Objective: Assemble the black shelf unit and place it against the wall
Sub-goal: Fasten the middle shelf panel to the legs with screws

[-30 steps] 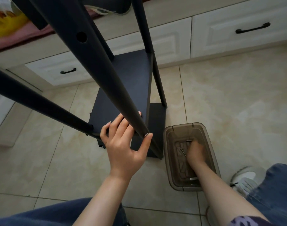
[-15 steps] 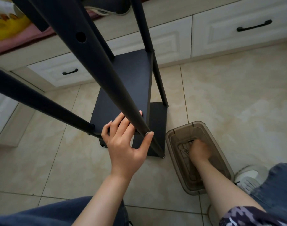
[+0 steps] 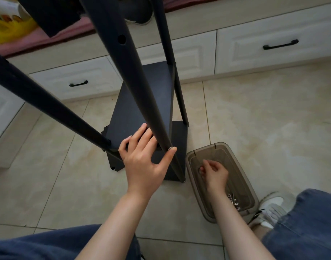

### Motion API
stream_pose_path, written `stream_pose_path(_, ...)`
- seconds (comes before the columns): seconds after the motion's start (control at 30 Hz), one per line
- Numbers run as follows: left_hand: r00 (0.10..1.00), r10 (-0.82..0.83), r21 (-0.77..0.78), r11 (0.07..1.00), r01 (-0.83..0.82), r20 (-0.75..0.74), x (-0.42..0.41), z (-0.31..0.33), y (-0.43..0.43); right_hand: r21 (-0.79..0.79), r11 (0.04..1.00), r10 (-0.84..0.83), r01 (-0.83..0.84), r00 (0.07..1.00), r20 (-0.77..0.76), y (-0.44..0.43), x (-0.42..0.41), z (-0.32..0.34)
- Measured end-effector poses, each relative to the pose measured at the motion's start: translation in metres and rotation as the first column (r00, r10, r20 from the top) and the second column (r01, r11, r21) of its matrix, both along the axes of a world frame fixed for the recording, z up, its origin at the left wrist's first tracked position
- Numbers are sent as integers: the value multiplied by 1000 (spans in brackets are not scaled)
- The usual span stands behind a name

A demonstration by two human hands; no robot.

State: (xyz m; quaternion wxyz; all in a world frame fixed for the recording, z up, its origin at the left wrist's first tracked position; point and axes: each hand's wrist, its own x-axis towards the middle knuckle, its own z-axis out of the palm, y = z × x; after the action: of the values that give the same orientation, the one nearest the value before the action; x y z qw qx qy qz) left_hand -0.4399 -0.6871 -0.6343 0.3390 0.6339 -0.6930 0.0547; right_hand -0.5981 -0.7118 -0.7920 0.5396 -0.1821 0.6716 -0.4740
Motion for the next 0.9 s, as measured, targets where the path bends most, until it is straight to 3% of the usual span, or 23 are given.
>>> stream_pose_path(0.17, 999, 17, 34, 999, -18, 33, -2, 3, 2, -206, 971, -108, 120, 992, 73, 5, 23, 59)
stream_pose_path(0.37, 996, 47, 94, 994, -54, 74, 0, 9, 6, -335, 937, 99, -97, 995, -11, 4, 49, 103)
stream_pose_path(0.53, 998, 43, 115, 992, -49, 55, 4, 11, 7, -329, 897, 271, -294, 956, -116, 5, 60, 110)
stream_pose_path(0.73, 993, 78, 116, 991, -67, -94, 23, 20, 7, -359, 826, 393, -435, 900, -187, -7, 77, 117)
stream_pose_path(0.9, 932, 171, 123, 983, -138, -320, 45, 39, 8, -359, 717, 584, -598, 796, -161, -20, 88, 134)
